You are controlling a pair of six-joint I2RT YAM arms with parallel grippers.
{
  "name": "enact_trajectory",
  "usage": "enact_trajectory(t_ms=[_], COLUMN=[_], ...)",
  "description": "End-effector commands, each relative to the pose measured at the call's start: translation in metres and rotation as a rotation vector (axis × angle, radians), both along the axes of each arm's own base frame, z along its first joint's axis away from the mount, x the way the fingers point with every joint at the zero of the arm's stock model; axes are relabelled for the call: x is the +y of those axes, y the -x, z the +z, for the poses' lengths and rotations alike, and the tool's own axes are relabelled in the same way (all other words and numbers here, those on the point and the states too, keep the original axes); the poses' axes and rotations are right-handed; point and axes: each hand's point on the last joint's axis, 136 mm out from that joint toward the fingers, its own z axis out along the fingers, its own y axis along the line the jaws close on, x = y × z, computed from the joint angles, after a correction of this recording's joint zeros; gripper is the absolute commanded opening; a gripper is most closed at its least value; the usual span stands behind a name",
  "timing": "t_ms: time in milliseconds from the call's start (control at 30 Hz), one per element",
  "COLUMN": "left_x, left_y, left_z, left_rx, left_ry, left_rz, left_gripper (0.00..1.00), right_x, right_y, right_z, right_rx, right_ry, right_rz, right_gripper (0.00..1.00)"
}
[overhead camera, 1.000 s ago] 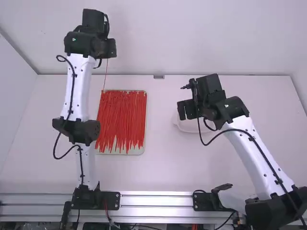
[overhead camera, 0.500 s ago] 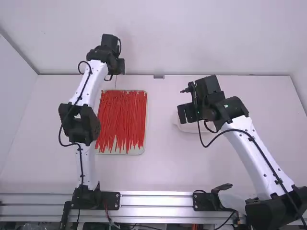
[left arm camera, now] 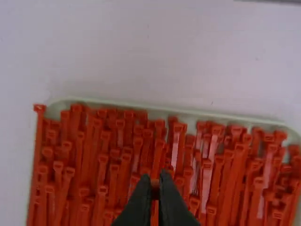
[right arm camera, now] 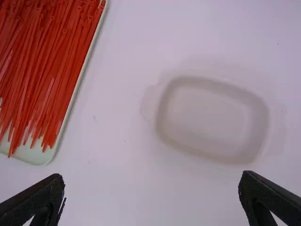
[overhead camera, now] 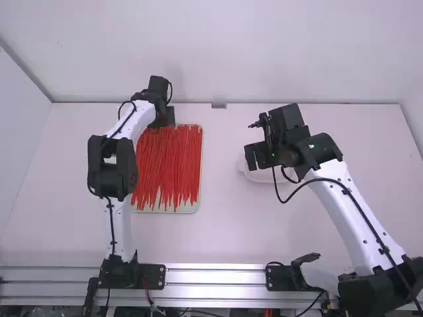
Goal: Fasten the cable tie
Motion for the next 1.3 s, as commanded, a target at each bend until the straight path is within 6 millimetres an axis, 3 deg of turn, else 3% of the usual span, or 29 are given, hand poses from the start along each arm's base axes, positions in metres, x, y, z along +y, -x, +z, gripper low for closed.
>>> enact_trajectory(t_ms=[0, 133, 400, 600, 733, 833, 933, 967, 1000, 1067, 1267], left_x=[0.001, -0.003, -0.005, -0.028, -0.047, -0.072, -0.087, -0.097, -0.099, -0.114, -0.138], left_y=[0.012, 0.031, 0.082, 0.119, 0.139, 0.159, 0.171, 0.18, 0.182, 0.197, 0.218], left_z=[0.028, 0.037, 0.09, 0.13, 0.172, 0.22, 0.249, 0.271, 0.276, 0.308, 0.347], left_rx=[-0.05, -0.084, -0.238, -0.318, -0.411, -0.527, -0.606, -0.669, -0.682, -0.777, -0.876], left_ry=[0.007, 0.02, 0.05, 0.187, 0.276, 0.373, 0.434, 0.477, 0.485, 0.549, 0.682], left_rz=[0.027, 0.04, 0.035, -0.054, -0.166, -0.311, -0.396, -0.462, -0.477, -0.595, -0.772], left_gripper=[0.02, 0.02, 0.02, 0.02, 0.02, 0.02, 0.02, 0.02, 0.02, 0.02, 0.02], right_x=[0.001, 0.001, 0.002, 0.034, 0.06, 0.081, 0.092, 0.1, 0.102, 0.114, 0.13], right_y=[-0.003, -0.003, -0.005, -0.001, 0.005, 0.01, 0.014, 0.016, 0.017, 0.024, 0.037], right_z=[0.013, 0.013, 0.015, 0.027, 0.041, 0.057, 0.068, 0.078, 0.08, 0.098, 0.132], right_rx=[-0.033, -0.034, -0.042, -0.05, -0.074, -0.115, -0.145, -0.173, -0.18, -0.227, -0.313], right_ry=[-0.016, -0.013, -0.018, -0.168, -0.276, -0.371, -0.428, -0.473, -0.484, -0.562, -0.698], right_rz=[-0.001, -0.003, -0.002, 0.122, 0.266, 0.394, 0.465, 0.523, 0.537, 0.635, 0.794], right_gripper=[0.99, 0.99, 0.99, 0.99, 0.99, 0.99, 0.99, 0.99, 0.99, 0.99, 0.99])
